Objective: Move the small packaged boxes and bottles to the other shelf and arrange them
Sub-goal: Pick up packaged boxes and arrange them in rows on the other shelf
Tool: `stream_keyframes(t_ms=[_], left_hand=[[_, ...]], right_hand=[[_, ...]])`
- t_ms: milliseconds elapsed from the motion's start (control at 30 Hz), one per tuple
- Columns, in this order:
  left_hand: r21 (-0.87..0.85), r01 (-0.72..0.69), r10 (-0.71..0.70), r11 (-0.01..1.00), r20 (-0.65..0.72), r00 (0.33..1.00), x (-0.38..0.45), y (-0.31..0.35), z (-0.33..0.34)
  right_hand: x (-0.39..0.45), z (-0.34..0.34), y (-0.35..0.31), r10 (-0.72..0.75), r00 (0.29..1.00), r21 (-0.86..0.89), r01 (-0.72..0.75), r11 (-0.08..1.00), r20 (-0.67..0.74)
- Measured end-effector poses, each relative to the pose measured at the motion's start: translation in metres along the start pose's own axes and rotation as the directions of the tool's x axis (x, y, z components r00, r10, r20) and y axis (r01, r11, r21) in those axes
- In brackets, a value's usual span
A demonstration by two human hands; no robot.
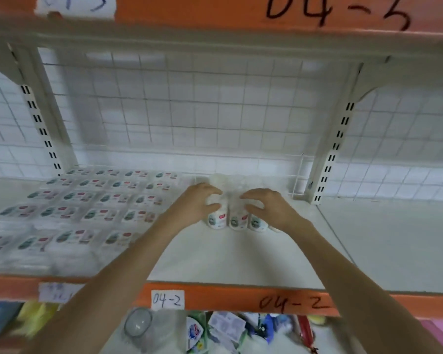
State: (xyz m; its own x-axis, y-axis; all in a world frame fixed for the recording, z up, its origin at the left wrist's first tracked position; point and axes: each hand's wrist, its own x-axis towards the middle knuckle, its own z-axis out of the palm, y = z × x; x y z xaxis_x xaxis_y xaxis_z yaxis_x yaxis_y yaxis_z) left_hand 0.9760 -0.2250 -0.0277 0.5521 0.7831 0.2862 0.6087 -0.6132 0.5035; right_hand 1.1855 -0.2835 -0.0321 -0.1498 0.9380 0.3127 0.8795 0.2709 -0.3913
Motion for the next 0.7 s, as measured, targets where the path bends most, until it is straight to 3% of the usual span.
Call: stream_keyframes(t_ms=[167,600,700], left_hand=[[0.117,0.041,-0.038,0.992,-0.026,0.999,0.004,-0.002,0.023],[0.177,-0.026,0.047,0.984,-0.115,0.992,0.003,-0.005,0.031],[0.171,-0.090,0.115,0.981,-0.145,0.983,0.011,0.009,0.028]], right_hand=[[0.012,0.006,0.007,-0.166,0.983,-0.106,0.174,0.979,0.081],[0.008,0.007,0.011,-0.141,0.989,-0.016,0.140,0.990,-0.042],[0.003,-0.023,0.021,-0.015,0.991,0.105,0.029,0.994,-0.136]])
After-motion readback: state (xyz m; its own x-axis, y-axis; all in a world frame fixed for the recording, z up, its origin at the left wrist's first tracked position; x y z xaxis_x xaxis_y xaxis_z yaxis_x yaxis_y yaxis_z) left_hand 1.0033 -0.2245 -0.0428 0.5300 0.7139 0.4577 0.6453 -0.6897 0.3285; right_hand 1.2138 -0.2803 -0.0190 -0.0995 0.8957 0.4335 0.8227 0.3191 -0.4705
